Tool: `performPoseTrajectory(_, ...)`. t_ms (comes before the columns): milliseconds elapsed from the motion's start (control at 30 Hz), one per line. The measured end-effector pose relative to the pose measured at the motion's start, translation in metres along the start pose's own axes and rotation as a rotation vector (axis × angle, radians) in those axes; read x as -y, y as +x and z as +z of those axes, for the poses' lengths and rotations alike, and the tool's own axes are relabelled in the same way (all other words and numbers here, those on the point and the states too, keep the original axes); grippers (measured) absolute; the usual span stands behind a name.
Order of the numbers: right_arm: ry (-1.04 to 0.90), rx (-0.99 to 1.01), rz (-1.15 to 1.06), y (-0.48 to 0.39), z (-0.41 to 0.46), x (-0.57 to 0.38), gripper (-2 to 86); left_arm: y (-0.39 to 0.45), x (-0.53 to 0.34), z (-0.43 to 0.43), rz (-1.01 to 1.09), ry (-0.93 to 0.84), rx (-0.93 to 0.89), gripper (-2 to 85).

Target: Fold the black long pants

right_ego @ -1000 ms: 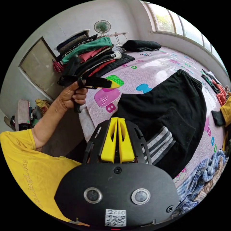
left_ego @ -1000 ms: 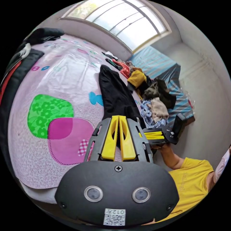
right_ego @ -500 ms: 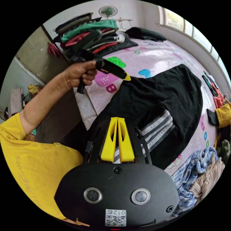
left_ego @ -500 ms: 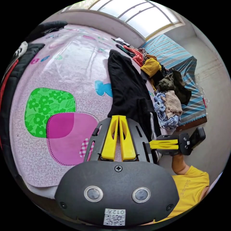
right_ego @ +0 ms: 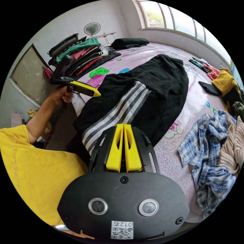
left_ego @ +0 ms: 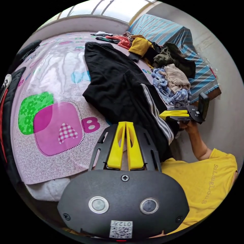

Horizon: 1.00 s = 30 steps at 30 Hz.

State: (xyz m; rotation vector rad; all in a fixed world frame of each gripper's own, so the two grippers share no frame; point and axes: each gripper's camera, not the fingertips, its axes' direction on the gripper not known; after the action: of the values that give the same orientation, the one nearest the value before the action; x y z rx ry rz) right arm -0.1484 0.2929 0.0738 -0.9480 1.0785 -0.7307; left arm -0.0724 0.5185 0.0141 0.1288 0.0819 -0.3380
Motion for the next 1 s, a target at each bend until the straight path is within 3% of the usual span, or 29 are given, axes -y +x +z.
performPoseTrajectory(67, 0.058, -0.015, 0.031, -0.012, -0.02, -0.015, 0.5, 0.035, -0.019, -0.002, 0.069, 0.038, 0.12, 0.4)
performPoseTrajectory(200, 0.134, -0.025, -0.077, -0.05, -0.043, -0.04, 0.6, 0.086, -0.047, 0.022, 0.226, 0.029, 0.141, 0.5)
performPoseTrajectory(267, 0.053, -0.079, -0.091, -0.064, -0.032, -0.052, 0.5, 0.1, -0.062, 0.056, 0.225, -0.087, 0.187, 0.5)
performPoseTrajectory(433, 0.061, -0.102, -0.064, -0.085, -0.032, -0.085, 0.5, 0.108, -0.095, 0.068, 0.124, 0.001, 0.115, 0.8)
performPoseTrajectory(500, 0.091, -0.108, -0.052, -0.098, -0.044, -0.095, 0.7, 0.128, -0.112, 0.065, 0.184, 0.062, 0.185, 1.1)
performPoseTrajectory(633, 0.22, -0.268, -0.304, -0.181, -0.075, -0.14, 2.3, 0.204, -0.161, 0.075, 0.517, 0.126, 0.39, 3.4)
performPoseTrajectory(867, 0.047, -0.636, -0.721, -0.31, -0.018, -0.2, 10.2, 0.289, -0.223, 0.147, 0.927, 0.087, 0.765, 10.9)
performPoseTrajectory(1000, 0.023, -0.824, -0.87, -0.346, 0.015, -0.215, 8.7, 0.304, -0.24, 0.188, 1.067, 0.011, 0.9, 11.3)
